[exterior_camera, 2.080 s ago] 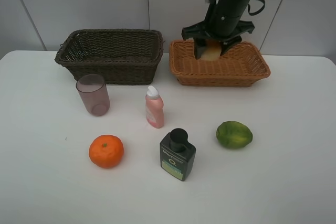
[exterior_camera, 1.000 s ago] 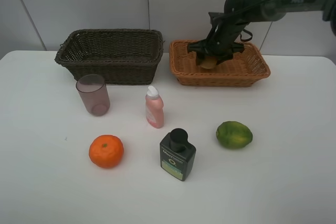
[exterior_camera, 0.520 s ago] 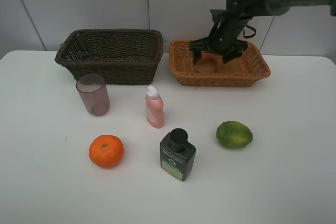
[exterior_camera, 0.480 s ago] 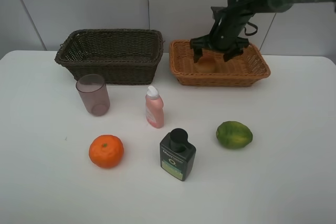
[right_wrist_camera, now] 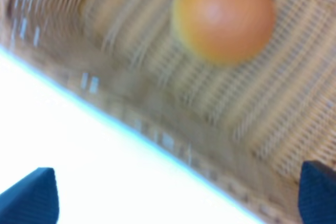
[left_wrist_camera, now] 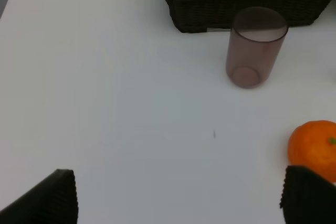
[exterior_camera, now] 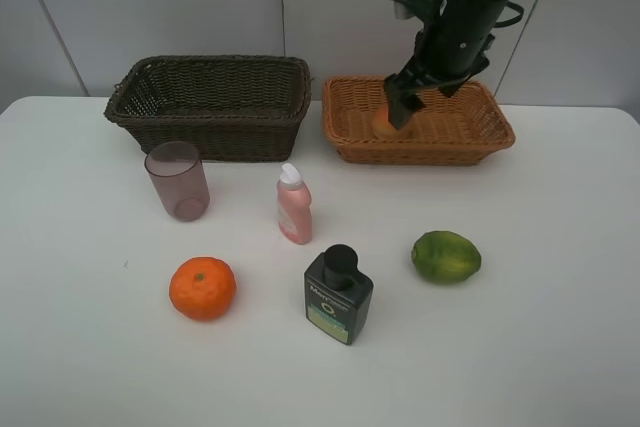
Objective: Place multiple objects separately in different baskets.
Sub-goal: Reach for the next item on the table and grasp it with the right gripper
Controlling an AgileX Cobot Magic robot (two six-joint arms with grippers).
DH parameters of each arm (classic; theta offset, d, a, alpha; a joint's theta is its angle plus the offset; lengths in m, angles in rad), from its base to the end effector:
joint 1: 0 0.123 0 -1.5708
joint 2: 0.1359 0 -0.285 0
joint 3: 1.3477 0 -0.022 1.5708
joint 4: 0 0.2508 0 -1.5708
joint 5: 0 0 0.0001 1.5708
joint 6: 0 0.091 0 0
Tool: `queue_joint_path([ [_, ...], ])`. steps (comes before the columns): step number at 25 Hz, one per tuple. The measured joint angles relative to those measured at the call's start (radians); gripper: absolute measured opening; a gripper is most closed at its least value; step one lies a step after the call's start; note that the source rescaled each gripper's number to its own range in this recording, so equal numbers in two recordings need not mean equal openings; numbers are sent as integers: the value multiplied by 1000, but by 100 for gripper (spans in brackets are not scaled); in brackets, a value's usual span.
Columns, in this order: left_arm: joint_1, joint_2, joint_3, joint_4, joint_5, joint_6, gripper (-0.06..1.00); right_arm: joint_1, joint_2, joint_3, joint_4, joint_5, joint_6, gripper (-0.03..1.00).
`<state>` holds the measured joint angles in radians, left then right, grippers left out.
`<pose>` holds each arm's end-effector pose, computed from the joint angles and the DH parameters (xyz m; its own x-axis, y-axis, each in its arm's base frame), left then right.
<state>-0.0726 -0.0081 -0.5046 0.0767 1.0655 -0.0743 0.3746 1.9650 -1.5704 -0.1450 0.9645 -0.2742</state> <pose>-0.0065 0.0066 0.2783 -0.4468 -0.0046 -0.8946 -0.0040 1.0000 -0.0032 0.3918 0.1424 0.2277 -0.7165 -0.6548 -0.2407 -0.6199 0.7558 -0.2108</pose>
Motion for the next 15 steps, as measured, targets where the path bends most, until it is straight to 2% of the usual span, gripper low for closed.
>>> queue_joint_path([
  [6,0,0,0,0,0,0,100,8,-175,313,-11,-90,-203,98],
  [15,0,0,0,0,0,0,100,8,-278,519,117,3,-636,98],
])
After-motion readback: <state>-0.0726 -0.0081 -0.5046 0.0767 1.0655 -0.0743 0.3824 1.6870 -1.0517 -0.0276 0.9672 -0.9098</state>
